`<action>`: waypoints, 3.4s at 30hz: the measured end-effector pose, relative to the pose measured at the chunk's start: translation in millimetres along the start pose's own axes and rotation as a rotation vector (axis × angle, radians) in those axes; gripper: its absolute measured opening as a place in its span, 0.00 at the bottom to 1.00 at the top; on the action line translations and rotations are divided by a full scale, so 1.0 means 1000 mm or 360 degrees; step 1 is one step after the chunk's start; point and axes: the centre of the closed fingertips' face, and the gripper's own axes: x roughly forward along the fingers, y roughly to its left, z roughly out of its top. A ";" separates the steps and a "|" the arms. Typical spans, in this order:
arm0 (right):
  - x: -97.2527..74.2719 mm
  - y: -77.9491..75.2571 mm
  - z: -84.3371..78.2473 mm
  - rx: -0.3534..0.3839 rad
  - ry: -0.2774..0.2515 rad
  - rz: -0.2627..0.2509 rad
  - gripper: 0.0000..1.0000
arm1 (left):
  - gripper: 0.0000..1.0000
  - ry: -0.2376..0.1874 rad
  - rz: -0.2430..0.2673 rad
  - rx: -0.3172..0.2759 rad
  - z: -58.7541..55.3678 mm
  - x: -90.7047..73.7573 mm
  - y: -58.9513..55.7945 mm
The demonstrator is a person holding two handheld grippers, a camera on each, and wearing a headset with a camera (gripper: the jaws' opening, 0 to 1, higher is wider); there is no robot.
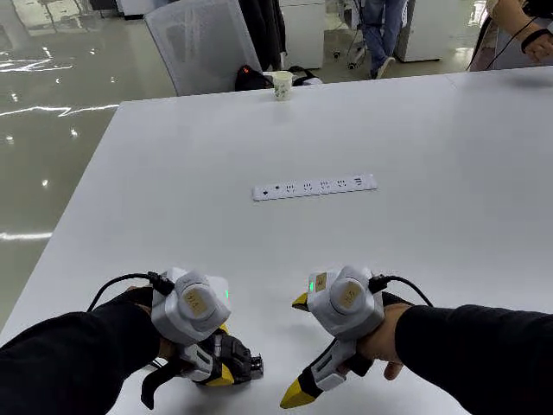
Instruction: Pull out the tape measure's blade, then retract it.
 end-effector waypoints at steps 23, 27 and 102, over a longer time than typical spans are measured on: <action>0.037 0.004 0.006 -0.0181 0.0057 -0.0022 0.33 | 0.35 -0.0029 -0.0019 -0.0040 -0.002 0.000 -0.003; 0.044 0.007 0.006 -0.0182 0.0068 -0.0001 0.30 | 0.35 -0.0031 -0.0023 -0.0044 -0.002 0.000 -0.003; 0.035 0.003 -0.018 -0.0180 0.0213 0.0064 0.10 | 0.35 -0.0022 -0.0030 -0.0057 -0.005 -0.001 -0.004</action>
